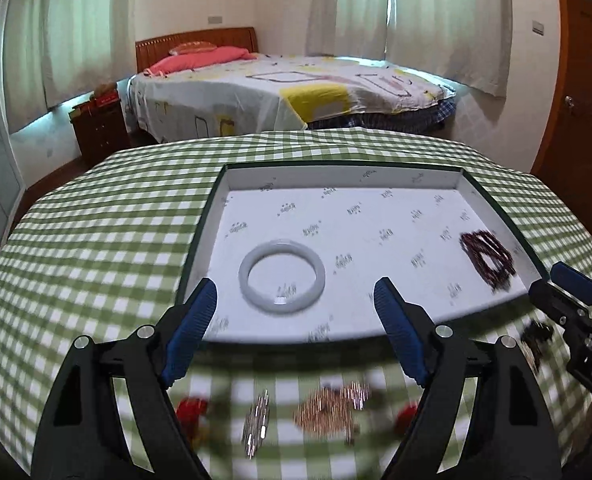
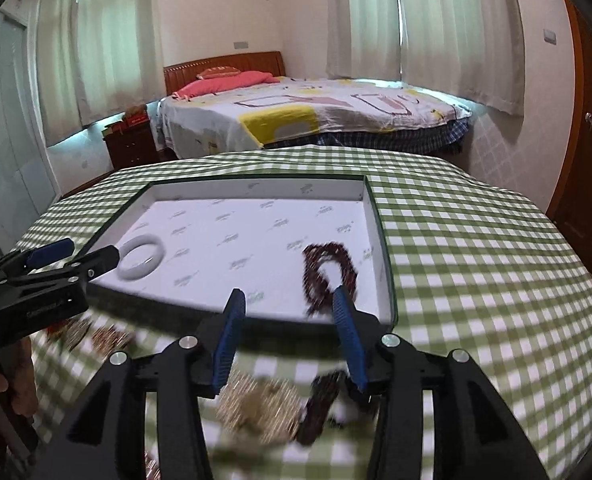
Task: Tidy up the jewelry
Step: 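Grasp the gold pearl brooch with the right tool, then grasp the silver pearl ring with the left tool, then carry the brooch and ring into the box and open both tools, then grasp the black beaded necklace with the right tool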
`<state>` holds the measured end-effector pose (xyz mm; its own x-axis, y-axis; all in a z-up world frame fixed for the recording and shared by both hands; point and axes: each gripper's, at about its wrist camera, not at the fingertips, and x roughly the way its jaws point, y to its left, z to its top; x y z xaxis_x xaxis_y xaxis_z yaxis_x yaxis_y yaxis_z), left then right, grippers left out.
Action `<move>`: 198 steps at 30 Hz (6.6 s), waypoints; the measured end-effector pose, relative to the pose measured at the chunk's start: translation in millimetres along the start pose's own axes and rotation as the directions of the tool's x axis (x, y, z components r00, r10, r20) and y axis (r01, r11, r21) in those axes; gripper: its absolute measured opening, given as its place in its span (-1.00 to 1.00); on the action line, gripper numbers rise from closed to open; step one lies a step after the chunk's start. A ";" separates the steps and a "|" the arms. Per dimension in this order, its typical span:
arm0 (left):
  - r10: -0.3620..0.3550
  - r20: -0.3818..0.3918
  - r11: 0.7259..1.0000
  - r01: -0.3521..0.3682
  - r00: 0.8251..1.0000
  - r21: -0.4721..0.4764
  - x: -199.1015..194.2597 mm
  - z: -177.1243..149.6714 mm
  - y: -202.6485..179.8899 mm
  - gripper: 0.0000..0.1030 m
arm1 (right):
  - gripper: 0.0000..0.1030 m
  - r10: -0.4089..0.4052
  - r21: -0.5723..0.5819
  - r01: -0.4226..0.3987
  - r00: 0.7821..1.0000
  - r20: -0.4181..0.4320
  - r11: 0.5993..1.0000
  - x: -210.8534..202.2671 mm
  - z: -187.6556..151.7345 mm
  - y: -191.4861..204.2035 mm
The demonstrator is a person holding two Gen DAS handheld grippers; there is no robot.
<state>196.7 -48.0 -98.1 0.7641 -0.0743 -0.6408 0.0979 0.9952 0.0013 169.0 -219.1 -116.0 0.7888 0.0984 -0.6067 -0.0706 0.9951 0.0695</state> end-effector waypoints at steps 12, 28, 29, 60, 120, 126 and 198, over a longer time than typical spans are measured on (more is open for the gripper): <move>0.043 -0.020 0.999 -0.044 0.999 -0.031 -65.8 -58.7 27.2 0.53 | -0.11 0.067 -0.040 -0.067 0.998 0.001 0.997 -41.0 -45.5 32.5; 0.072 -0.050 0.994 -0.076 0.996 -0.083 -89.4 -87.6 58.1 0.53 | -0.11 0.117 -0.057 -0.125 0.985 -0.123 0.991 -24.9 -68.8 64.0; 0.072 -0.050 0.994 -0.075 0.996 -0.079 -89.5 -87.9 57.1 0.53 | -0.11 0.120 -0.057 -0.129 0.983 -0.137 0.990 -22.5 -70.1 64.5; -0.048 -0.103 0.999 0.048 0.994 -0.003 -81.1 -97.6 -8.7 0.53 | -0.56 0.062 0.054 -0.057 0.994 -0.088 0.997 -37.7 -71.4 -3.8; -0.179 -0.007 0.984 0.179 0.984 0.021 -45.0 -15.8 -22.3 -0.62 | -0.56 0.116 0.026 -0.116 0.993 0.016 0.993 -17.0 7.9 6.3; -0.177 0.019 0.984 0.177 0.984 0.027 -12.1 21.5 -31.4 -0.62 | -0.56 0.127 0.008 -0.128 0.991 0.040 0.992 11.2 47.1 11.9; -0.087 -0.063 0.996 0.085 0.994 -0.033 -44.1 -45.9 6.7 0.35 | -0.19 0.002 0.058 0.006 0.991 -0.130 0.998 13.2 -36.6 -27.1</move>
<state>134.3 -35.1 -105.1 0.7110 -0.1566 -0.6856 0.1416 0.9868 -0.0785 159.0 -244.4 -154.9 0.7023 0.1011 -0.7046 -0.0310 0.9933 0.1117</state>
